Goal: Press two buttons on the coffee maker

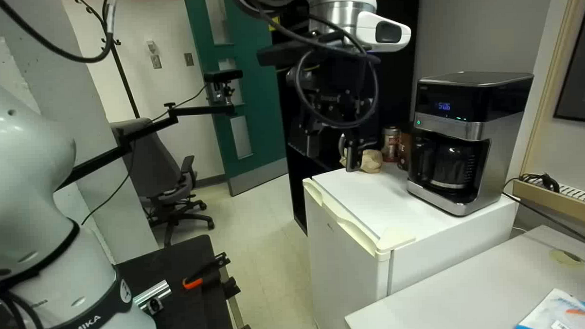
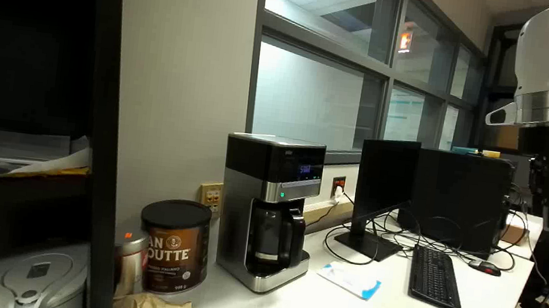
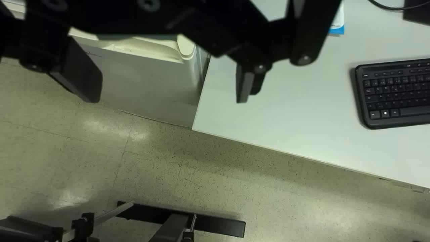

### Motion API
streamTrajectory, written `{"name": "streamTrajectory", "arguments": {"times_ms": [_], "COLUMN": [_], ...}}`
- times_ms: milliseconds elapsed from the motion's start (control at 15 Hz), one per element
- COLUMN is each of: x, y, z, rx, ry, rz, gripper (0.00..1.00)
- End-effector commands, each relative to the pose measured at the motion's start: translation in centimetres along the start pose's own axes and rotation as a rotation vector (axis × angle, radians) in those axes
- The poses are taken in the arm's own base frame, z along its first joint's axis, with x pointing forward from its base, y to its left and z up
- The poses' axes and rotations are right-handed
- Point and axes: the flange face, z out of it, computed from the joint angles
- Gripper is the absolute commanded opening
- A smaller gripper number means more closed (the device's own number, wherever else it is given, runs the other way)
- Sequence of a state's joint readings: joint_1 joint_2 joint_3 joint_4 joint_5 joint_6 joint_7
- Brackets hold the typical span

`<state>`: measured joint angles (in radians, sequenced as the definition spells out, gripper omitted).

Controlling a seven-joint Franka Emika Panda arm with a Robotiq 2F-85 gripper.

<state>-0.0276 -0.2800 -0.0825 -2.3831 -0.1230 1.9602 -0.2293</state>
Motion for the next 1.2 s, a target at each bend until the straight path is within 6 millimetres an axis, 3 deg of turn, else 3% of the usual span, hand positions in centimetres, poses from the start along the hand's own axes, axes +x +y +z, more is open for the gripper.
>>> {"name": "streamTrajectory", "arguments": {"times_ms": [0, 333, 533, 1000, 1067, 1133], "x": [0.0, 0.0, 1.4, 9.2, 10.5, 11.8], "y": [0.0, 0.0, 0.2, 2.3, 2.4, 2.4], "z": [0.0, 0.0, -0.4, -3.4, -3.5, -3.6], "rx": [0.0, 0.0, -0.05, -0.257, -0.279, -0.304], "ry": [-0.001, 0.0, 0.014, 0.084, 0.108, 0.14], "rz": [0.0, 0.0, -0.031, -0.23, -0.271, -0.316], "gripper": [1.0, 1.0, 1.0, 1.0, 0.75, 0.72]}}
